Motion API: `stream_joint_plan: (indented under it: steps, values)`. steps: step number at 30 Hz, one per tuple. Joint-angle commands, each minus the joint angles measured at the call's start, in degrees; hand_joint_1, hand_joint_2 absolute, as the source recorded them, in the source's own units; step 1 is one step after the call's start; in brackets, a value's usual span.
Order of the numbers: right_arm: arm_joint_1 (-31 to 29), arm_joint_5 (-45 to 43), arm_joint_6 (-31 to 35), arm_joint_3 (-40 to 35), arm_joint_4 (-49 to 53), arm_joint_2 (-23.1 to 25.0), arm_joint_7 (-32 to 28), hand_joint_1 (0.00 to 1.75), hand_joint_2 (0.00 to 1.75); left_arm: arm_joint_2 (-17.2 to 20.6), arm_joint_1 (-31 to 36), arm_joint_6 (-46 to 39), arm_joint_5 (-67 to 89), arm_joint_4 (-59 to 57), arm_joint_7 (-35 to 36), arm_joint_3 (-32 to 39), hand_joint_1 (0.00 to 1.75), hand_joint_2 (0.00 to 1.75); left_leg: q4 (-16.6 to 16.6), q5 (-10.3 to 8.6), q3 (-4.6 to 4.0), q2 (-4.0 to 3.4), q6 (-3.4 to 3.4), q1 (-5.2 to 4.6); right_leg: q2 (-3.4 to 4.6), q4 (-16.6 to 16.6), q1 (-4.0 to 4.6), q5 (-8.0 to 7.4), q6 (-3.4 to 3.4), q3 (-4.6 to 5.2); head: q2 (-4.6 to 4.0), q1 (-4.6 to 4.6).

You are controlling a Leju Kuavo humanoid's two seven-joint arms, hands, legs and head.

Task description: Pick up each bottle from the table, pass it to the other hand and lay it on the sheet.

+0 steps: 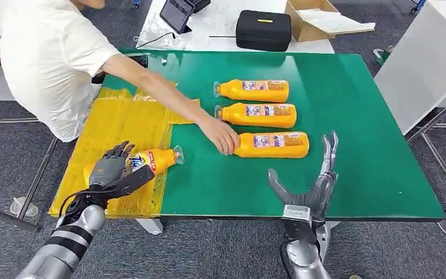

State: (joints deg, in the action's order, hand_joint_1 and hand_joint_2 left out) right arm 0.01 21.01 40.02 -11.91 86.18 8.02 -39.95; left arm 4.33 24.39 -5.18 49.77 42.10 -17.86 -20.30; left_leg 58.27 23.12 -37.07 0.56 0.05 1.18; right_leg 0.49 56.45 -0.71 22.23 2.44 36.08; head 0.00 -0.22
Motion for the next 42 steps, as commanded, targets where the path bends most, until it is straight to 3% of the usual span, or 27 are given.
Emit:
stream_joint_plan:
  steps: [1, 11, 19, 28, 32, 38, 39, 41, 42]
  values:
    - [-1.56, -2.82, -0.02, -2.4, -4.22, -2.36, -0.05, 0.0, 1.75, 1.66, 0.51, -0.29, 0.11, -6.57, -1.65, -3.51, 0.0, 1.75, -0.09, 0.11, 0.39, -0.17, 0.07, -0.02, 0.08, -0.09, 0.01, 0.06, -0.08, -0.34, 0.0, -0.02]
    - [-1.91, -5.08, -0.02, -4.03, -4.83, -3.09, -0.05, 0.0, 1.75, 0.93, 0.09, -6.09, -1.33, -0.74, -2.57, -1.9, 0.0, 1.75, -0.06, 0.17, 0.49, -0.16, 0.09, -0.04, 0.03, -0.05, 0.02, 0.13, -0.12, -0.45, 0.02, -0.02]
    - [-2.67, -5.07, -0.02, -5.16, -5.32, -3.1, -0.05, 0.0, 1.75, 0.55, -0.1, -5.11, -1.84, 2.0, -2.67, -2.47, 0.0, 1.75, -0.01, 0.06, 0.16, -0.06, 0.05, -0.01, 0.0, -0.02, 0.01, 0.05, -0.05, -0.15, 0.0, -0.02]
    - [-1.77, -4.78, -0.02, -4.15, -4.81, -3.01, -0.05, 0.0, 1.75, 2.83, -2.01, -8.24, 2.11, 8.11, -2.15, -5.78, 0.0, 1.75, -0.01, 0.08, 0.2, -0.09, 0.05, -0.01, 0.02, -0.01, 0.02, 0.06, -0.07, -0.18, 0.0, -0.02]
    - [-1.23, -3.38, -0.02, -2.95, -4.26, -3.52, -0.05, 0.0, 1.75, 3.54, -4.52, -4.81, 0.7, 16.51, -2.55, -8.15, 0.0, 1.75, -0.01, 0.05, 0.1, -0.03, 0.04, -0.01, -0.03, -0.02, 0.02, 0.05, -0.04, -0.1, 0.0, -0.02]
    - [-1.23, -3.38, -0.02, -2.95, -4.26, -3.52, -0.05, 0.0, 1.75, 3.54, -4.52, -4.81, 0.7, 16.51, -2.55, -8.15, 0.0, 1.75, 0.0, 0.08, 0.16, -0.04, 0.05, -0.01, -0.03, -0.02, 0.02, 0.07, -0.06, -0.15, 0.0, 0.0]
    - [-1.4, -2.8, -0.02, -2.98, -4.66, -3.74, -0.05, 0.0, 1.75, 3.97, -4.7, -4.65, 0.73, 17.35, -2.6, -8.76, 0.0, 0.0, -0.02, 0.04, 0.08, -0.05, 0.04, -0.02, 0.0, -0.02, 0.01, 0.03, -0.04, -0.07, 0.0, -0.02]
    - [-2.93, 2.88, -0.02, -4.18, -12.31, -5.69, -0.05, 0.0, 1.75, 4.03, -6.2, -5.25, -0.53, 20.74, -4.21, -9.41, 0.0, 0.0, -0.01, 0.14, 0.3, -0.1, 0.07, -0.02, -0.01, -0.01, 0.02, 0.12, -0.09, -0.28, 0.0, -0.02]
    - [-5.86, 16.3, -0.23, -1.46, -22.05, -6.37, 3.13, 0.0, 1.75, 2.1, -9.88, -7.83, -2.77, 26.37, -5.78, -8.59, 0.0, 1.75, -0.07, 0.12, 0.38, -0.12, 0.08, 0.0, 0.01, -0.13, 0.05, 0.07, -0.08, -0.37, 0.0, 0.0]
